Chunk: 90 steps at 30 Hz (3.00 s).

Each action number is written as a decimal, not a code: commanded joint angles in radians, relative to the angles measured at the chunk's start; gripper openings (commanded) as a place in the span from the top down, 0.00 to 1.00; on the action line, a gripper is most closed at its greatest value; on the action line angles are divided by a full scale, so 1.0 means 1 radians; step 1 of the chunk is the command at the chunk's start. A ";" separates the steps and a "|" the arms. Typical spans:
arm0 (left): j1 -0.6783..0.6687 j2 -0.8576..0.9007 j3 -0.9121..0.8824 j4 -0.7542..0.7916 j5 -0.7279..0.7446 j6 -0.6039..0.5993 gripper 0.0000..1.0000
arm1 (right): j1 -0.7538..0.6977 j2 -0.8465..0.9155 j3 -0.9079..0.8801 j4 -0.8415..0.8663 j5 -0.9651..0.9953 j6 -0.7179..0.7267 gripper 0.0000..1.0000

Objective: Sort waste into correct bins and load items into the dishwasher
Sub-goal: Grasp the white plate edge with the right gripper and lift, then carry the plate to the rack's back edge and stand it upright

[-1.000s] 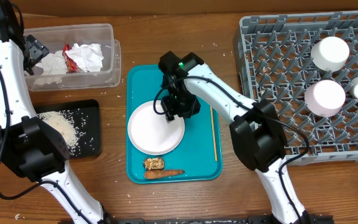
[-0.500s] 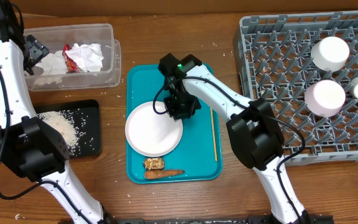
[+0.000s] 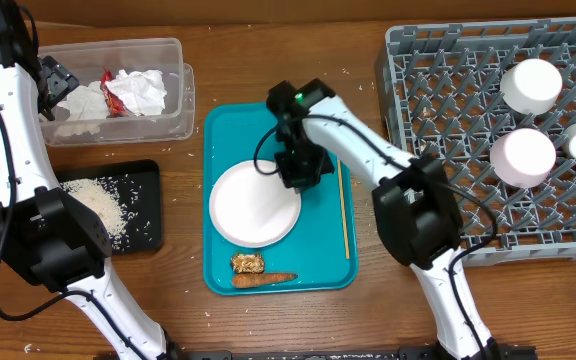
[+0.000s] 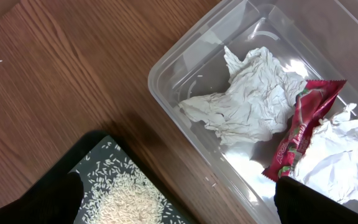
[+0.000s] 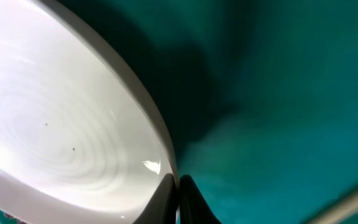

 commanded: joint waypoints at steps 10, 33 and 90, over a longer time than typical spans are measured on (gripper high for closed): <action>-0.007 -0.037 0.004 0.001 0.000 -0.017 0.00 | -0.234 -0.043 0.454 -0.243 0.149 0.001 0.96; -0.007 -0.037 0.004 0.001 0.000 -0.017 0.00 | -0.699 -0.109 0.647 -0.094 0.761 0.061 0.96; -0.007 -0.037 0.004 0.001 0.000 -0.018 0.00 | -0.536 -0.154 0.512 -0.158 0.470 0.105 0.37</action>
